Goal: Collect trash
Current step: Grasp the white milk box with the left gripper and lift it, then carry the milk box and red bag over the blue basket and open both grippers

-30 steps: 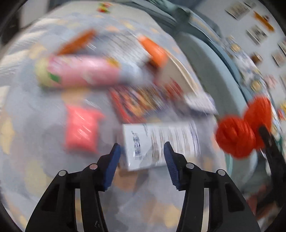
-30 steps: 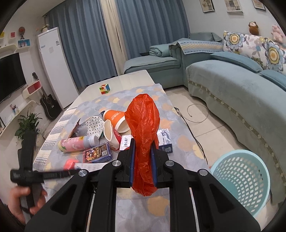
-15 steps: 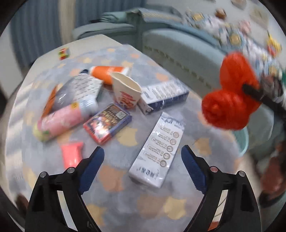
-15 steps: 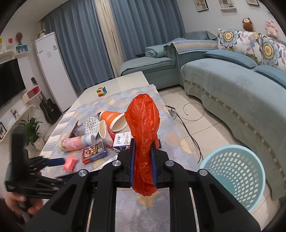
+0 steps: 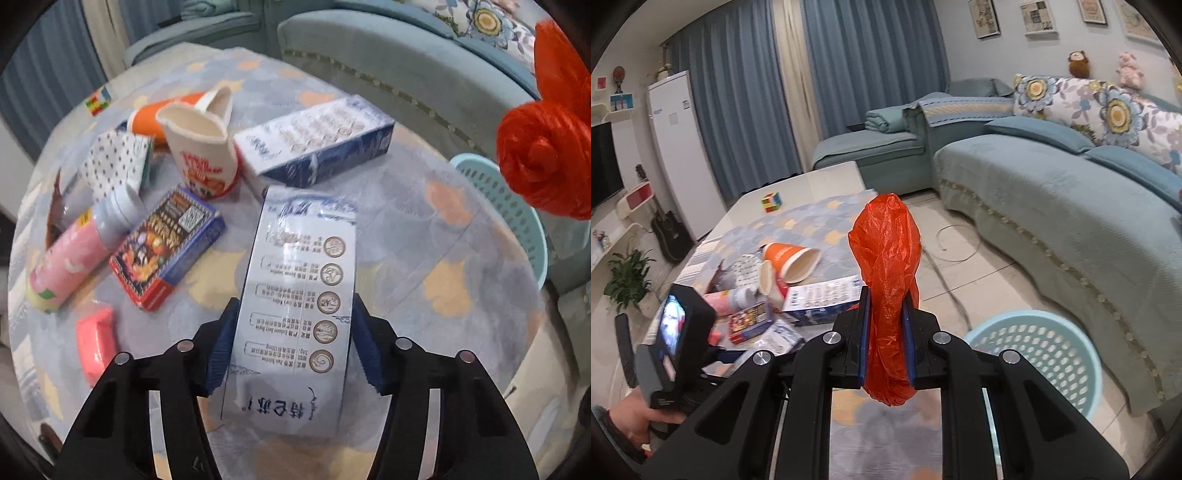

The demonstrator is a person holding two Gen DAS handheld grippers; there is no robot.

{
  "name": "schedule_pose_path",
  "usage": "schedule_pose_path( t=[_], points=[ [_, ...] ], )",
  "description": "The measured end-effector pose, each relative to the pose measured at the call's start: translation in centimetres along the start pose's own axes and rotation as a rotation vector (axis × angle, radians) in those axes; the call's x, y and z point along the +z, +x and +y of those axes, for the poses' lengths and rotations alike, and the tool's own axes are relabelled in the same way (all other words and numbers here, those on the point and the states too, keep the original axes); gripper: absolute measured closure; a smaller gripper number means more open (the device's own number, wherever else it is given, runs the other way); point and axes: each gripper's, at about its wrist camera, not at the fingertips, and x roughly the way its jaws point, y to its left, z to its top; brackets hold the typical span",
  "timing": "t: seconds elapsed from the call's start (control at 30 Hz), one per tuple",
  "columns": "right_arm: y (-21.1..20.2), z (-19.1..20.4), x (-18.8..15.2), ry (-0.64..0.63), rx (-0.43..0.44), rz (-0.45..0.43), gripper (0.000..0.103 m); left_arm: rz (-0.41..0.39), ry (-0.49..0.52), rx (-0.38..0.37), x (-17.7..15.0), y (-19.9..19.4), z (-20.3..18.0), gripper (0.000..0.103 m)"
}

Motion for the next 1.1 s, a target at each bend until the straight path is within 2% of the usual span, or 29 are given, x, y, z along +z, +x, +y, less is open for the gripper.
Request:
schedule_pose_path(
  t=[0.1, 0.23, 0.37, 0.43, 0.53, 0.67, 0.73, 0.9, 0.93, 0.97, 1.03, 1.1],
  points=[
    [-0.9, -1.5, 0.2, -0.01, -0.061, -0.026, 0.09, -0.072, -0.026, -0.054, 1.1, -2.1, -0.8, 0.049],
    [-1.9, -4.3, 0.4, 0.002, -0.132, -0.044, 0.09, -0.188, -0.06, -0.192, 3.7, -5.4, -3.9, 0.049],
    [-1.8, -7.8, -0.3, 0.069, -0.174, -0.021, 0.09, -0.234, -0.093, -0.32, 6.1, -5.7, -7.5, 0.049],
    [-1.3, -10.0, -1.1, 0.126, -0.189, 0.01, 0.09, -0.216, -0.104, -0.374, 7.1, -4.5, -9.5, 0.049],
    [-0.2, -12.5, -2.6, 0.192, -0.215, 0.062, 0.09, -0.175, -0.106, -0.417, 7.4, -2.4, -11.9, 0.049],
    [2.1, -15.7, -5.9, 0.265, -0.268, 0.172, 0.09, -0.1, -0.123, -0.492, 7.3, 1.3, -14.4, 0.049],
    [3.3, -16.9, -7.4, 0.306, -0.281, 0.229, 0.09, -0.068, -0.115, -0.504, 7.1, 2.6, -15.5, 0.048],
    [4.9, -18.5, -9.6, 0.372, -0.291, 0.292, 0.09, -0.021, -0.099, -0.527, 7.2, 4.6, -16.9, 0.048],
    [5.0, -18.6, -9.8, 0.377, -0.29, 0.297, 0.09, -0.017, -0.098, -0.531, 7.3, 4.7, -17.0, 0.044],
    [5.1, -18.6, -10.0, 0.38, -0.293, 0.305, 0.088, -0.015, -0.1, -0.536, 7.3, 4.6, -17.0, 0.038],
    [5.2, -18.8, -10.1, 0.389, -0.289, 0.313, 0.08, -0.027, -0.096, -0.532, 7.2, 4.2, -16.7, 0.031],
    [5.1, -18.9, -10.1, 0.394, -0.288, 0.31, 0.073, -0.037, -0.092, -0.532, 7.1, 3.7, -16.4, 0.03]
  ],
)
